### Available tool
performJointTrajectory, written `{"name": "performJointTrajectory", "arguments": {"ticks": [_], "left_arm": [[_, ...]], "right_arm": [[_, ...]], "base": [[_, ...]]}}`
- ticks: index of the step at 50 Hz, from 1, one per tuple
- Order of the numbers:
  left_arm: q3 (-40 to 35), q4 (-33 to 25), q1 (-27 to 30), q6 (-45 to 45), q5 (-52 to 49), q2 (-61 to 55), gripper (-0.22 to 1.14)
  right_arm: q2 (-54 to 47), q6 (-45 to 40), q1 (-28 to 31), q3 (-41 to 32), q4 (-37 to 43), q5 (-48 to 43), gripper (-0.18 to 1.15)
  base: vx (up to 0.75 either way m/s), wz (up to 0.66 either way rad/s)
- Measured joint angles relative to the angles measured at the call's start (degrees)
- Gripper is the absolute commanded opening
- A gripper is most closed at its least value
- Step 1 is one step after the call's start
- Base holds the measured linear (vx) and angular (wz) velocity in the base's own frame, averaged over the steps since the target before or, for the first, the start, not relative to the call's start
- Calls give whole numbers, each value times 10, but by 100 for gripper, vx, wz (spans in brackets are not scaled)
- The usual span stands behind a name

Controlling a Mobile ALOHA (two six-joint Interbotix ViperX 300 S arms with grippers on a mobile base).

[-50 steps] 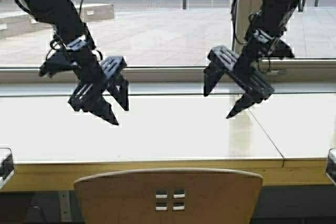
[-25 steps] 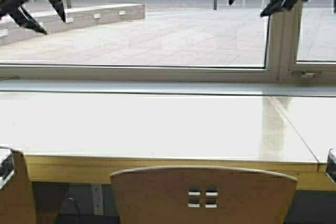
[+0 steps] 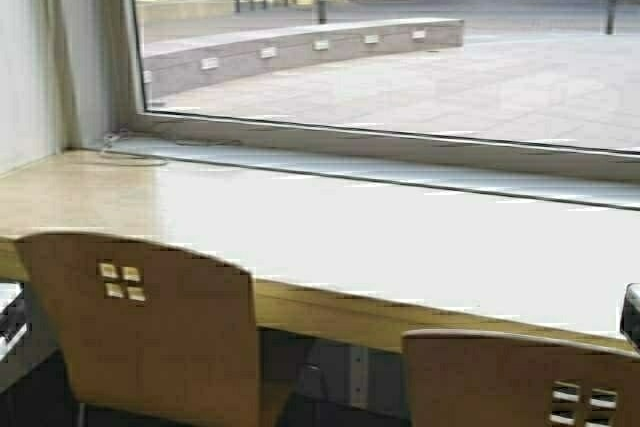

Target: Push the chairs under the table

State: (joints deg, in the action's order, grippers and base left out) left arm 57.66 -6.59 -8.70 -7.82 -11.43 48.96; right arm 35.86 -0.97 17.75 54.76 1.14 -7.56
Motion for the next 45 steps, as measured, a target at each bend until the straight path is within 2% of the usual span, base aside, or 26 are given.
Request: {"name": "performJointTrajectory", "arguments": {"ticks": [11, 21, 45], "left_arm": [[6, 7, 0, -3, 11, 6, 81], [8, 13, 1, -4, 13, 18, 81], [16, 14, 0, 0, 20, 11, 81]], "right_arm": [[-34, -2, -3, 1, -1, 0, 101], [-22, -8, -2, 14, -1, 0, 101], [-29, -8, -4, 3, -2, -3, 101]], "base": [[-13, 50], [-21, 39], [-27, 10]]}}
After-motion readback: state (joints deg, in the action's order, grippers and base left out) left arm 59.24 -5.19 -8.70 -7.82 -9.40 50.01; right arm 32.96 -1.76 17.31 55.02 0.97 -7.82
